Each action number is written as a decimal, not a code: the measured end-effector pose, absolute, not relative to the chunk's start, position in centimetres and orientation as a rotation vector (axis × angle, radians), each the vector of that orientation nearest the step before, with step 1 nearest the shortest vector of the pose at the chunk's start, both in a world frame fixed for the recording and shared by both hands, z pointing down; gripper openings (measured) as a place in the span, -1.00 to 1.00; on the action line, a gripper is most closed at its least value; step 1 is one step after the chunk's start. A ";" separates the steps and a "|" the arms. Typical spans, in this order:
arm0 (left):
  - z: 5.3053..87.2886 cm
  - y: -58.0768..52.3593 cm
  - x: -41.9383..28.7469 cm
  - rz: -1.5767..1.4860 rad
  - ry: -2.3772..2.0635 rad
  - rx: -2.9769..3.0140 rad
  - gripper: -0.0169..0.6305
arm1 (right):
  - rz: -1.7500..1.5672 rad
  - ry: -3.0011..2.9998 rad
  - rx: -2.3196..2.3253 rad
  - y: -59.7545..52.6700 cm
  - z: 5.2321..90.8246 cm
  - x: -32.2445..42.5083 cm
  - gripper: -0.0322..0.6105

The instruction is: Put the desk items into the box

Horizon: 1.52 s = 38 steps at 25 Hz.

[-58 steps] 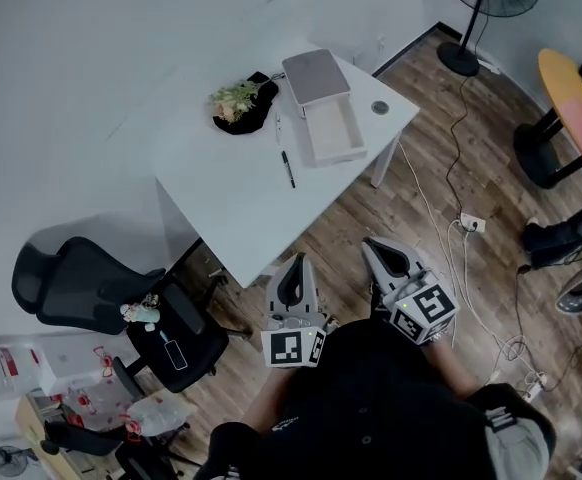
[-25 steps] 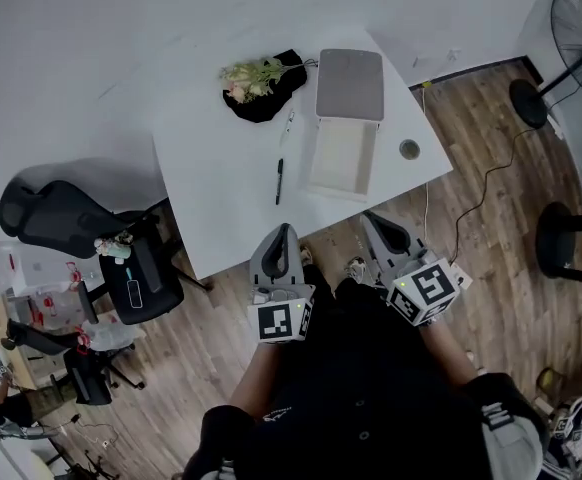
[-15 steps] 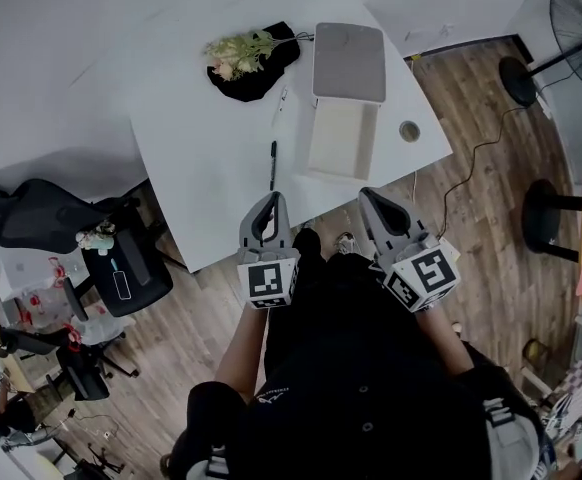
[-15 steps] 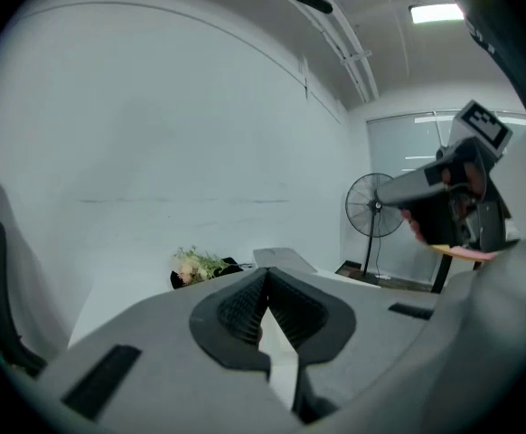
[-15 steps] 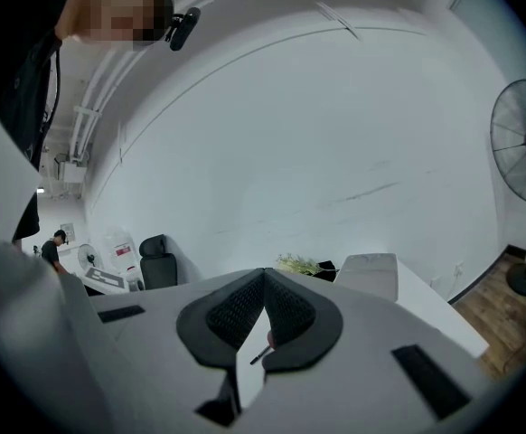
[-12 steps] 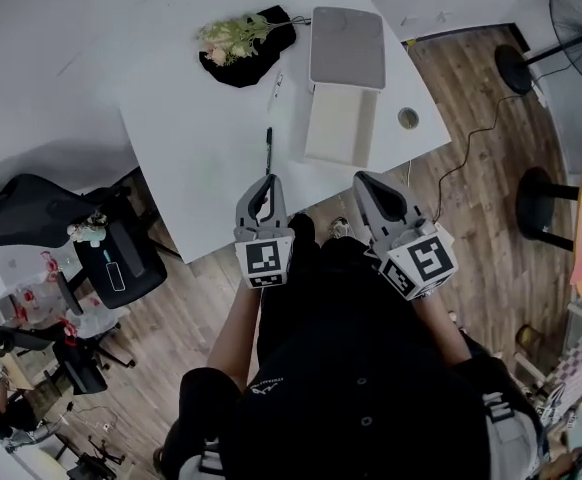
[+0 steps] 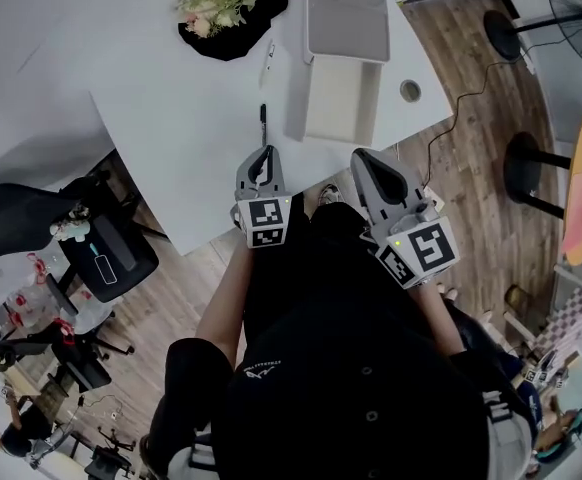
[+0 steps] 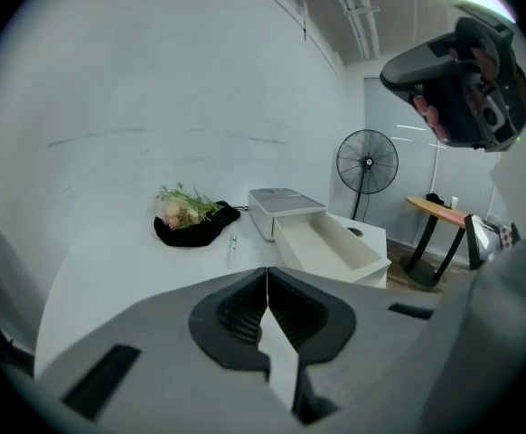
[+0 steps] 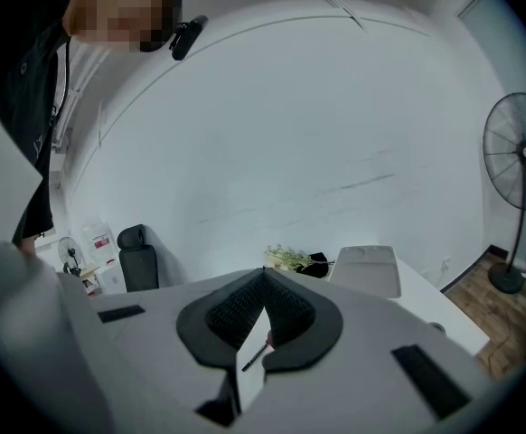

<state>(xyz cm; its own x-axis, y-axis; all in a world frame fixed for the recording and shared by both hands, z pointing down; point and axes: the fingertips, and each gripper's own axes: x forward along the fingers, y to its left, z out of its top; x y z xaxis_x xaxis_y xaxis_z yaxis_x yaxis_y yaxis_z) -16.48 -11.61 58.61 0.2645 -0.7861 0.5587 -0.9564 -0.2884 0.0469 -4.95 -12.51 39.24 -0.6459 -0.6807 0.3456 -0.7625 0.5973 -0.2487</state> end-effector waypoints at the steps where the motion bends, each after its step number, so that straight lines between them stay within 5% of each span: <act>1: 59.3 -11.9 -16.7 0.634 -1.578 2.153 -0.92 | 0.566 -2.600 1.206 -12.7 39.5 -5.0 -0.90; 19: 70.1 -14.5 -18.3 0.748 -1.418 1.919 -0.69 | 0.614 -2.501 1.215 -14.4 42.2 -7.8 -0.90; 38: 72.2 -14.7 -18.9 0.785 -1.429 1.794 -0.81 | 0.643 -2.473 1.247 -14.2 43.1 -7.3 -0.90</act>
<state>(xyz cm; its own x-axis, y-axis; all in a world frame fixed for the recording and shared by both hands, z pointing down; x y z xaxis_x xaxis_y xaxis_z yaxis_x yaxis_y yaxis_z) -18.92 -14.75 72.23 0.2069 -0.5522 0.8077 -0.9778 -0.1441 0.1519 -7.30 -14.18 43.10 -0.5795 -0.6796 0.4498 -0.8126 0.5238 -0.2556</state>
